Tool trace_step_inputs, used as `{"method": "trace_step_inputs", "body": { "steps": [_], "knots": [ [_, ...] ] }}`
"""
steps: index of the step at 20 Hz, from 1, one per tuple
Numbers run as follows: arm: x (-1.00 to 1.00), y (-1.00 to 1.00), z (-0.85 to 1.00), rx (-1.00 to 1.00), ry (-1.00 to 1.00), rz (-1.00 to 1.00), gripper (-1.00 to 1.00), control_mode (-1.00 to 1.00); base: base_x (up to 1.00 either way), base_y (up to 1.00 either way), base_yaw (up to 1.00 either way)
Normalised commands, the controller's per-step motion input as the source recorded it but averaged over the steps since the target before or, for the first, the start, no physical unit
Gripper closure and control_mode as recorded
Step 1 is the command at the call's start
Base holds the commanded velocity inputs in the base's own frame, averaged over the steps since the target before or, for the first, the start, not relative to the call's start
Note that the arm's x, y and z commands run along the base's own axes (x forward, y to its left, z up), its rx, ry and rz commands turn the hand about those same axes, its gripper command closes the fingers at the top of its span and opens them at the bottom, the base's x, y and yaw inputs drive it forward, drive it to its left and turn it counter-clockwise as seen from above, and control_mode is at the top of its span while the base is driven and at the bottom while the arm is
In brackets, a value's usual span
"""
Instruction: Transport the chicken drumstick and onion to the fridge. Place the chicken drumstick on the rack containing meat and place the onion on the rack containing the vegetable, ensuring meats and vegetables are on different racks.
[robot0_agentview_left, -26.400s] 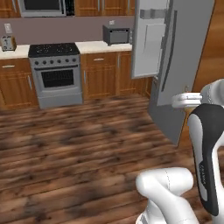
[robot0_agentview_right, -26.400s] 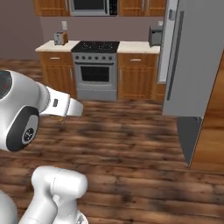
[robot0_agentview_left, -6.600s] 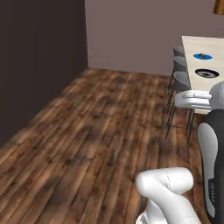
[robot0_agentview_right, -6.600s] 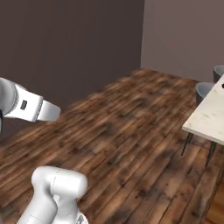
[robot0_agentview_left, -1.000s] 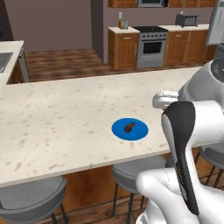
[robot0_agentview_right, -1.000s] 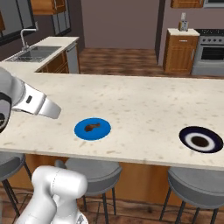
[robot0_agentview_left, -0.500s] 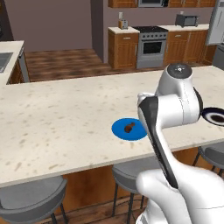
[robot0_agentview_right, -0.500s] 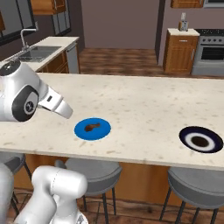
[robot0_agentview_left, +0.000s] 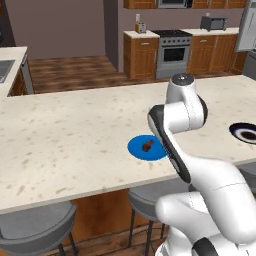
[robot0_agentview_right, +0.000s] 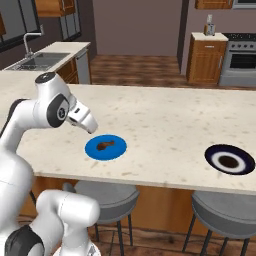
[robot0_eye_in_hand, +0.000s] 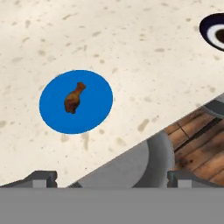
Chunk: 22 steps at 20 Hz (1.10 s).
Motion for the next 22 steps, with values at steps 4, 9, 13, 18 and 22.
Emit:
{"method": "trace_step_inputs", "body": {
  "steps": [4, 9, 13, 18, 22],
  "knots": [
    [0.59, -0.08, -0.24, 0.05, 0.02, 0.0, -1.0, -1.0, 0.0, 0.0, 0.0],
    [0.33, -0.06, -0.45, 0.03, -0.03, 0.0, -1.0, -1.0, 0.0, 0.0, 0.0],
    [0.29, 0.0, -0.48, 0.03, 0.0, 0.0, -1.0, -1.0, 0.0, 0.0, 0.0],
    [0.29, -0.01, -0.27, 0.02, 0.0, 0.0, -1.0, -1.0, 0.0, 0.0, 0.0],
    [0.24, -0.02, -0.35, 0.03, 0.0, 0.0, -1.0, -1.0, 0.0, 0.0, 0.0]
  ]
}}
